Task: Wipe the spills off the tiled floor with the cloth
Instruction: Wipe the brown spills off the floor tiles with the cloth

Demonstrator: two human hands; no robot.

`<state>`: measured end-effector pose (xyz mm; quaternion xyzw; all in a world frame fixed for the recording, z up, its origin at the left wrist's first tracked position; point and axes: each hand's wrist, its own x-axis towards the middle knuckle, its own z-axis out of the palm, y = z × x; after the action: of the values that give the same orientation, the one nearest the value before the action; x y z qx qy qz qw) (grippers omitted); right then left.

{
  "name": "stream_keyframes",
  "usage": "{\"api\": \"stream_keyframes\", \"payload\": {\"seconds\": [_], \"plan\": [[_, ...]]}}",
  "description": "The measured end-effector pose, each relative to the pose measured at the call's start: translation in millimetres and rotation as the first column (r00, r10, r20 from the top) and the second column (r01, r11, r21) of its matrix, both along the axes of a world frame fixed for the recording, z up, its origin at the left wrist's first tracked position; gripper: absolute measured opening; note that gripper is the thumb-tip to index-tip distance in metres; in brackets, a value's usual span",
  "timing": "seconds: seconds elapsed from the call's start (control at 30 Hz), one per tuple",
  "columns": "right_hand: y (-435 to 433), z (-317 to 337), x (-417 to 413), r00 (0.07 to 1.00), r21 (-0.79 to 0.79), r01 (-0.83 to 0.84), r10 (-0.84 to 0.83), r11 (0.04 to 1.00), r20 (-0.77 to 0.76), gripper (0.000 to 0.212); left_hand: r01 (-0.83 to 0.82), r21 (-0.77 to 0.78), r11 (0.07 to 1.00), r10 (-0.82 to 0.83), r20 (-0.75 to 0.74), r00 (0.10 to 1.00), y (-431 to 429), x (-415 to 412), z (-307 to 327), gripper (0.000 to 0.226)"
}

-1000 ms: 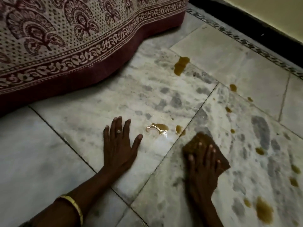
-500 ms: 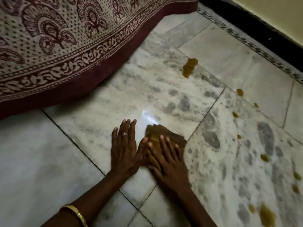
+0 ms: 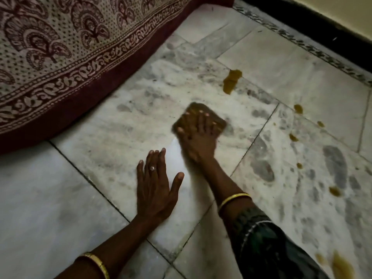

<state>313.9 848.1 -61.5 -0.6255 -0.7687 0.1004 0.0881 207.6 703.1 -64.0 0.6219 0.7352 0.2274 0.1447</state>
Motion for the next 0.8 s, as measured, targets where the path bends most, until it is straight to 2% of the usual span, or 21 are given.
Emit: {"api": "stream_keyframes", "payload": {"seconds": [0.07, 0.17, 0.27, 0.37, 0.47, 0.57, 0.7, 0.8], "plan": [[-16, -6, -27, 0.981, 0.038, -0.192, 0.191, 0.981, 0.014, 0.064, -0.020, 0.058, 0.998, 0.017, 0.058, 0.998, 0, -2, 2, 0.079], [-67, -17, -20, 0.916, 0.084, -0.400, 0.397, 0.913, 0.049, 0.058, -0.033, 0.147, 0.989, 0.016, 0.114, 0.993, -1, -6, 2, 0.073], [-133, -17, 17, 0.896, 0.112, -0.443, 0.441, 0.889, 0.044, 0.057, -0.043, 0.196, 0.980, 0.006, 0.186, 0.983, -4, -9, -1, 0.070], [-204, -11, 75, 0.907, 0.092, -0.406, 0.388, 0.909, 0.162, 0.058, -0.031, 0.178, 0.984, -0.004, 0.193, 0.981, -3, -10, -1, 0.068], [-253, -5, 158, 0.942, 0.090, -0.290, 0.268, 0.953, 0.202, 0.060, 0.000, 0.118, 0.993, -0.009, 0.077, 0.997, -2, -9, -2, 0.066], [-258, 1, 231, 0.974, 0.014, -0.105, 0.100, 0.994, 0.204, 0.060, 0.053, 0.070, 0.996, -0.053, 0.008, 0.999, -5, -3, -2, 0.068], [-196, 3, 264, 0.966, -0.012, 0.225, -0.221, 0.974, 0.135, 0.064, 0.200, 0.008, 0.980, -0.198, -0.094, 0.976, -15, 15, -6, 0.075], [-132, 4, 240, 0.918, -0.023, 0.394, -0.392, 0.919, 0.056, 0.075, 0.306, -0.046, 0.951, -0.309, -0.178, 0.934, -18, 18, -9, 0.076]]}}
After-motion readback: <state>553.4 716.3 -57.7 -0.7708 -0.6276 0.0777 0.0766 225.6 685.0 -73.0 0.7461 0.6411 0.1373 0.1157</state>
